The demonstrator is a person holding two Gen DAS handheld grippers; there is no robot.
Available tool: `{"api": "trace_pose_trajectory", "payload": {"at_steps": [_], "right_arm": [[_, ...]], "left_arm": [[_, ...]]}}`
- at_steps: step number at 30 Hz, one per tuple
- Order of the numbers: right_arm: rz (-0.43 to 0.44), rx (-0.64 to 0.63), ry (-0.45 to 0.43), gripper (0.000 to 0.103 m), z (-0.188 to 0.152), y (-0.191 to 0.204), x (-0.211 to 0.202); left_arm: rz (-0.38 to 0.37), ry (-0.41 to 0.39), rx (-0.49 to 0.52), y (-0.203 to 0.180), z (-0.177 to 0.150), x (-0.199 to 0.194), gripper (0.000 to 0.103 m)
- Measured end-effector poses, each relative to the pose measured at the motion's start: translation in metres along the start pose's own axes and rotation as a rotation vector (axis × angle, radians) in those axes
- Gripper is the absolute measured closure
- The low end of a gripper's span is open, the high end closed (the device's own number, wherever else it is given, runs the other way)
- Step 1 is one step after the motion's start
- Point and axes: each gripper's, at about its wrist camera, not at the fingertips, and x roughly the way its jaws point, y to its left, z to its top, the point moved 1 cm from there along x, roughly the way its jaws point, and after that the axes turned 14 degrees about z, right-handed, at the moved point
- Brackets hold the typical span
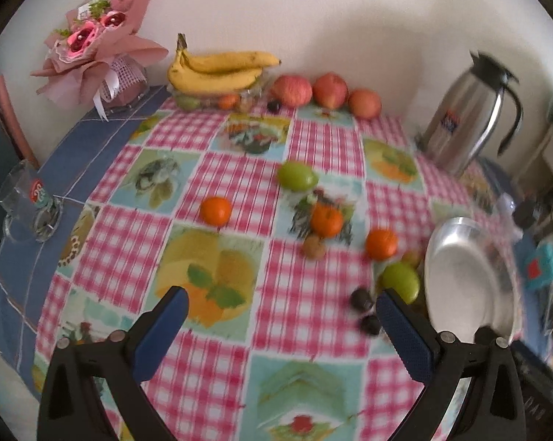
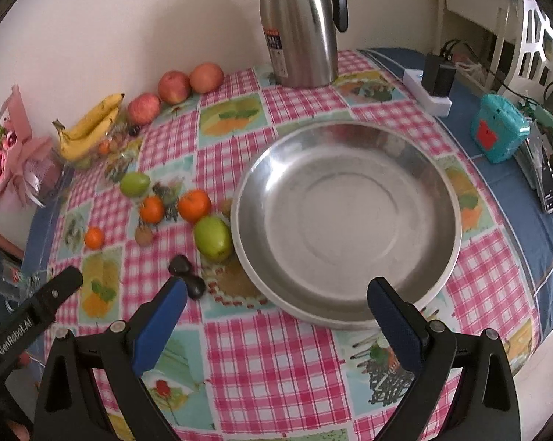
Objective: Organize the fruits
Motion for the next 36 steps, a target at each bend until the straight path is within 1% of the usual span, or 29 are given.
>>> {"api": "trace_pose_trajectory", "payload": {"at_steps": [3, 6, 9, 13, 17, 21, 24, 25, 27, 28, 29, 31, 33, 35, 36], "right_arm": [[-0.007, 0.011, 0.015, 0.004, 0.010, 0.008, 0.002], [-0.018, -0.005, 0.039, 0.004, 0.014, 0.016, 0.012], [-0.002, -0.028, 0.078, 0.004, 0.014, 0.026, 0.027], [0.002, -0.094, 0.112, 0.004, 0.013, 0.043, 0.043], [0.025, -0.138, 0.145, 0.004, 0.011, 0.057, 0.060], [0.052, -0.145, 0.170, 0.005, 0.006, 0.065, 0.070], [0.028, -0.149, 0.187, 0.005, 0.001, 0.069, 0.079], [0.027, -0.156, 0.192, 0.007, 0.000, 0.071, 0.081], [0.027, -0.158, 0.209, 0.020, -0.002, 0.073, 0.087], [0.028, -0.154, 0.226, 0.031, -0.002, 0.074, 0.092], [0.035, -0.146, 0.241, 0.037, -0.003, 0.074, 0.096], [0.051, -0.131, 0.263, 0.041, -0.005, 0.075, 0.103], [0.033, -0.134, 0.280, 0.043, -0.007, 0.075, 0.110], [0.037, -0.124, 0.288, 0.052, -0.009, 0.075, 0.114], [0.040, -0.120, 0.295, 0.053, -0.009, 0.075, 0.117]], "left_arm": [[0.002, 0.006, -0.033, 0.000, 0.012, 0.002, 0.000], [0.000, 0.035, -0.080, 0.003, 0.023, 0.007, 0.000], [0.037, 0.073, -0.095, 0.003, 0.026, 0.018, 0.000], [0.130, 0.095, -0.085, 0.008, 0.019, 0.036, 0.000], [0.137, 0.130, -0.089, 0.019, 0.014, 0.048, 0.000], [0.148, 0.153, -0.115, 0.032, 0.010, 0.057, 0.000], [0.130, 0.202, -0.143, 0.038, 0.004, 0.069, 0.000], [0.122, 0.222, -0.153, 0.040, 0.001, 0.074, 0.000], [0.112, 0.243, -0.158, 0.039, -0.001, 0.080, 0.000], [0.108, 0.253, -0.160, 0.039, -0.002, 0.082, 0.000], [0.106, 0.259, -0.161, 0.039, -0.003, 0.084, 0.000], [0.102, 0.276, -0.162, 0.039, -0.006, 0.089, 0.000], [0.095, 0.294, -0.164, 0.039, -0.007, 0.093, 0.000], [0.086, 0.304, -0.171, 0.039, -0.007, 0.096, 0.000], [0.081, 0.305, -0.173, 0.038, -0.007, 0.096, 0.000]]}}
